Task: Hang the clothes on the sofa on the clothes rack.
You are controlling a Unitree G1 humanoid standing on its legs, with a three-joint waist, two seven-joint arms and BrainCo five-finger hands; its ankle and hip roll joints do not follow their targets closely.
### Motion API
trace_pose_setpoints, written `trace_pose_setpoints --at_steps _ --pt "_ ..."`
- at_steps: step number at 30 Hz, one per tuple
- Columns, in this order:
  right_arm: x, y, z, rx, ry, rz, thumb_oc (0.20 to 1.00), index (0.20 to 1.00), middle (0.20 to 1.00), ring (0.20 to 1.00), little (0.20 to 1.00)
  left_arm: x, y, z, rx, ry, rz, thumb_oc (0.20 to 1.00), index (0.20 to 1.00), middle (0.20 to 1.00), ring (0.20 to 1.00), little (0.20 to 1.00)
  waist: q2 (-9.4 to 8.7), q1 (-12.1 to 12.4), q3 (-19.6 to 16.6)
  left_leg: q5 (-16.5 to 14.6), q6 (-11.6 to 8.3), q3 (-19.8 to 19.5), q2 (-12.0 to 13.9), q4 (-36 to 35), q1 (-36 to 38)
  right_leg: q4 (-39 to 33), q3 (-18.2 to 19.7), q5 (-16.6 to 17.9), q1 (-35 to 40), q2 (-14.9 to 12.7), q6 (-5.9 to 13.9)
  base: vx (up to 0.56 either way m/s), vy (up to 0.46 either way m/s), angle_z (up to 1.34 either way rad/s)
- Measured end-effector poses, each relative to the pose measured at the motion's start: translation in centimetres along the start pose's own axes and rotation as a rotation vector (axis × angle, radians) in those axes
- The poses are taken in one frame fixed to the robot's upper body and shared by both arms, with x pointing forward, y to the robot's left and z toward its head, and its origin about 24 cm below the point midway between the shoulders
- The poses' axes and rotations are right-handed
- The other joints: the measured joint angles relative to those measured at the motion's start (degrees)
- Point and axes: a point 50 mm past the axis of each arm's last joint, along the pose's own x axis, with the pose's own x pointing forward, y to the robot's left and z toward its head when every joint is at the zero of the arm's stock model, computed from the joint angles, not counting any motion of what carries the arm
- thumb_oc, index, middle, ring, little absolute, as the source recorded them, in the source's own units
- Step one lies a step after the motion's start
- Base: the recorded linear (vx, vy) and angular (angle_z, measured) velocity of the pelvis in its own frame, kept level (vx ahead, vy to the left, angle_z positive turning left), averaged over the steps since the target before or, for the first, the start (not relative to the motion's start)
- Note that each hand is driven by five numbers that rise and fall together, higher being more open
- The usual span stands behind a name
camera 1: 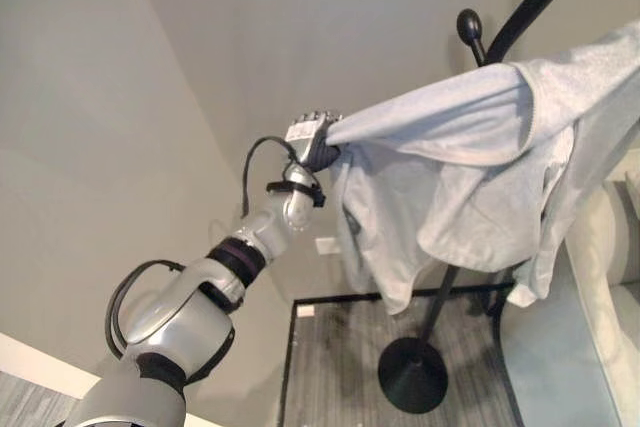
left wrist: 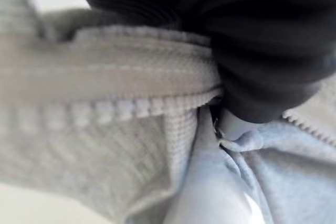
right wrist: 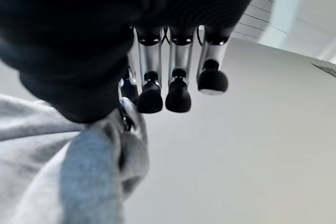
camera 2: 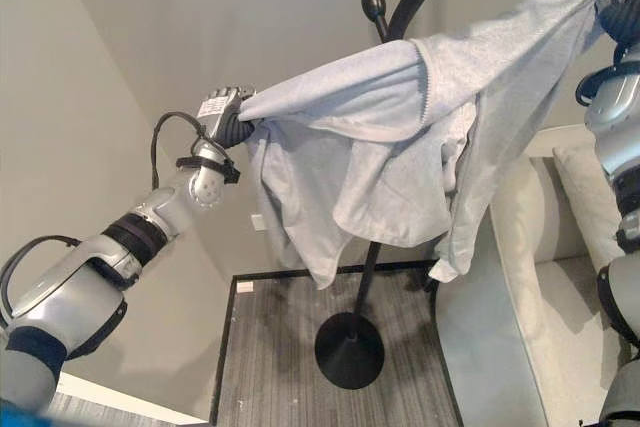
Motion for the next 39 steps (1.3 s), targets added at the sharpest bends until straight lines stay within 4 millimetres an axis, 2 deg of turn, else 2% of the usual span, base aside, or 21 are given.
trace_pose_setpoints --at_steps 2,3,4,6,7,9,12,13,15,17,19,21,22,24,25,26,27,28,29,32,39 --pt "-2.9 2.3 -1.7 0.006 0.043 0.084 0.200 0.200 0.200 0.200 0.200 -2.2 -1.3 -0.5 -0.058 0.044 -0.037 0.200 0.200 0.200 0.200 0.200 0.04 0.1 0.0 0.0 0.00 0.1 0.1 0.3 0.1 0.1 0.0 -0.2 0.1 0.1 0.04 -0.01 -0.056 -0.02" --pt "-3.7 2.9 -2.2 -0.006 0.052 0.116 0.200 0.200 0.200 0.200 0.200 -2.7 -1.7 -0.7 -0.061 0.056 -0.057 0.200 0.200 0.200 0.200 0.200 0.07 0.2 0.0 0.0 0.00 0.2 0.1 0.3 0.0 -0.2 0.0 -0.2 0.1 0.1 0.01 -0.01 -0.076 -0.08" --pt "-6.0 4.5 -3.2 0.042 0.117 0.164 0.200 0.200 0.200 0.200 0.200 -4.3 -2.7 -1.2 -0.095 0.100 -0.092 0.200 0.200 0.200 0.200 0.200 0.24 0.6 0.0 0.0 -0.01 0.2 0.1 0.3 -0.1 -0.7 0.0 -0.4 0.1 0.0 -0.04 -0.01 -0.056 -0.08" --pt "-8.0 5.6 -4.0 0.053 0.148 0.211 0.200 0.200 0.200 0.200 0.200 -5.6 -3.8 -1.2 -0.134 0.137 -0.116 0.200 0.200 0.200 0.200 0.200 0.28 1.4 0.0 0.1 -0.15 0.2 0.2 0.2 -0.2 -0.8 -0.4 -0.8 0.1 0.0 -0.09 -0.01 -0.045 -0.05" --pt "-9.8 6.5 -4.3 0.085 0.176 0.251 0.200 0.200 0.200 0.200 0.200 -7.2 -4.7 -1.3 -0.178 0.180 -0.130 0.200 0.200 0.200 0.200 0.200 0.32 1.4 -0.1 0.1 -0.24 0.1 0.3 0.2 -0.1 -0.9 -0.4 -0.9 0.2 0.1 -0.22 -0.01 -0.051 -0.04" --pt "-10.8 7.1 -4.5 0.091 0.184 0.282 0.200 0.200 0.200 0.200 0.200 -8.1 -5.2 -1.4 -0.182 0.191 -0.166 0.200 0.200 0.200 0.200 0.200 0.33 1.5 -0.1 0.5 -0.72 0.1 0.2 -0.2 -0.2 -1.2 -0.5 -1.4 0.0 -0.1 -0.45 -0.02 -0.068 -0.01" --pt "-14.1 8.1 -4.6 0.195 0.241 0.300 0.200 0.200 0.200 0.200 0.200 -10.0 -5.8 -1.3 -0.291 0.271 -0.154 0.200 0.200 0.200 0.200 0.200 0.06 1.5 -0.4 0.7 -1.12 -0.5 0.3 -0.3 -0.1 -1.0 -1.3 -2.1 0.3 0.1 -0.68 -0.01 -0.031 0.07" --pt "-16.2 8.9 -4.7 0.216 0.267 0.348 0.200 0.200 0.200 0.200 0.200 -11.2 -6.7 -1.3 -0.336 0.320 -0.176 0.200 0.200 0.200 0.200 0.200 -0.02 1.5 -0.6 0.6 -1.17 -0.6 0.2 -0.4 -0.2 -1.0 -1.4 -2.5 0.4 0.0 -1.12 -0.01 -0.037 0.04" --pt "-17.9 9.9 -4.3 0.250 0.297 0.388 0.200 0.200 0.200 0.200 0.200 -12.2 -7.3 -1.2 -0.364 0.355 -0.189 0.200 0.200 0.200 0.200 0.200 0.04 1.5 -0.6 0.7 -1.12 -0.6 0.2 -0.4 -0.3 -0.9 -1.5 -2.9 0.2 0.0 -1.31 -0.01 -0.044 0.00" --pt "-20.9 11.2 -3.3 0.328 0.360 0.434 0.200 0.200 0.200 0.200 0.200 -14.4 -8.2 -1.1 -0.457 0.454 -0.179 0.200 0.200 0.200 0.200 0.200 -0.10 1.3 -1.4 0.7 -1.27 -0.6 0.3 -0.4 -0.1 -0.7 -1.5 -3.3 0.2 0.0 -1.26 0.00 -0.010 -0.02" --pt "-24.1 12.4 -2.1 0.365 0.368 0.539 0.200 0.200 0.200 0.200 0.200 -16.3 -9.9 0.0 -0.540 0.530 -0.231 0.200 0.200 0.200 0.200 0.200 -0.14 1.5 -1.9 0.5 -1.56 -0.6 0.3 -0.4 -0.3 -0.6 -1.1 -3.6 -0.1 0.0 -1.65 0.00 0.000 0.00" --pt "-25.4 13.2 -1.0 0.404 0.380 0.576 0.200 0.200 0.200 0.200 0.200 -17.0 -10.6 0.5 -0.605 0.581 -0.237 0.200 0.200 0.200 0.200 0.200 0.04 1.4 -2.0 0.6 -1.56 -0.6 0.3 -0.4 -0.4 -0.5 -0.9 -3.7 -0.3 0.0 -1.68 0.00 -0.004 -0.03" --pt "-26.3 13.6 -0.1 0.435 0.387 0.599 0.200 0.200 0.200 0.200 0.200 -17.7 -10.9 0.7 -0.653 0.621 -0.232 0.200 0.200 0.200 0.200 0.200 0.10 1.3 -2.2 0.6 -1.57 -0.4 0.4 -0.5 -0.4 -0.4 -0.6 -3.7 -0.5 0.0 -1.69 -0.01 -0.009 -0.16" --pt "-29.1 14.6 3.1 0.541 0.387 0.707 0.200 0.200 0.200 0.200 0.200 -19.1 -12.3 1.9 -0.825 0.747 -0.244 0.200 0.200 0.200 0.200 0.200 0.14 1.1 -2.3 0.6 -1.61 0.5 0.6 -0.6 -0.6 0.0 0.6 -3.7 -1.7 0.0 -1.75 -0.01 -0.008 -0.26" --pt "-29.9 14.8 3.9 0.571 0.401 0.731 0.200 0.200 0.200 0.200 0.200 -19.4 -12.8 2.3 -0.877 0.778 -0.250 0.344 0.344 0.344 0.344 0.344 0.15 1.1 -2.3 0.6 -1.62 0.6 0.7 -0.7 -0.7 0.3 1.1 -3.7 -2.1 0.1 -1.75 -0.01 -0.005 -0.18" --pt "-30.6 15.1 4.6 0.599 0.417 0.756 0.200 0.200 0.200 0.200 0.200 -19.5 -13.1 2.6 -0.915 0.805 -0.254 1.000 1.000 1.000 1.000 1.000 0.15 0.8 -2.3 0.6 -1.61 0.6 0.7 -0.7 -0.7 0.3 1.3 -3.7 -2.1 0.1 -1.75 -0.01 -0.005 -0.06" --pt "-31.4 15.2 5.4 0.631 0.423 0.788 0.275 0.275 0.275 0.275 0.275 -19.7 -13.4 2.7 -0.946 0.832 -0.257 1.000 1.000 1.000 1.000 1.000 0.14 0.1 -2.3 0.6 -1.61 0.6 0.7 -0.7 -0.6 0.5 1.3 -3.7 -2.1 0.1 -1.75 0.00 0.000 0.00" --pt "-31.9 15.4 6.1 0.661 0.431 0.814 1.000 1.000 1.000 1.000 1.000 -19.9 -13.5 2.7 -0.966 0.856 -0.258 1.000 1.000 1.000 1.000 1.000 0.13 -0.1 -2.3 0.6 -1.61 0.6 0.7 -0.7 -0.6 0.6 1.3 -3.7 -2.1 0.1 -1.75 0.00 0.000 0.00" --pt "-32.6 15.5 6.8 0.698 0.444 0.852 1.000 1.000 1.000 1.000 1.000 -20.4 -13.8 2.4 -0.976 0.894 -0.266 1.000 1.000 1.000 1.000 1.000 0.01 -0.3 -2.4 0.6 -1.61 0.8 0.8 -0.7 -0.5 0.7 1.4 -3.7 -2.3 0.1 -1.75 -0.01 -0.009 -0.04" --pt "-33.1 15.7 7.0 0.735 0.481 0.904 1.000 1.000 1.000 1.000 1.000 -21.4 -14.0 1.4 -0.998 0.987 -0.255 1.000 1.000 1.000 1.000 1.000 -0.14 -0.2 -2.4 0.6 -1.60 1.1 1.1 -0.7 -0.5 1.7 1.7 -3.7 -3.0 0.5 -1.74 -0.01 -0.015 -0.06" --pt "-31.7 15.5 5.2 0.696 0.480 0.862 1.000 1.000 1.000 1.000 1.000 -22.0 -12.9 -1.7 -0.929 1.107 -0.124 1.000 1.000 1.000 1.000 1.000 -0.69 -0.2 -2.6 0.8 -1.23 1.1 1.5 -0.5 0.0 1.7 1.6 -3.7 -2.5 0.9 -1.74 0.00 -0.012 0.00"
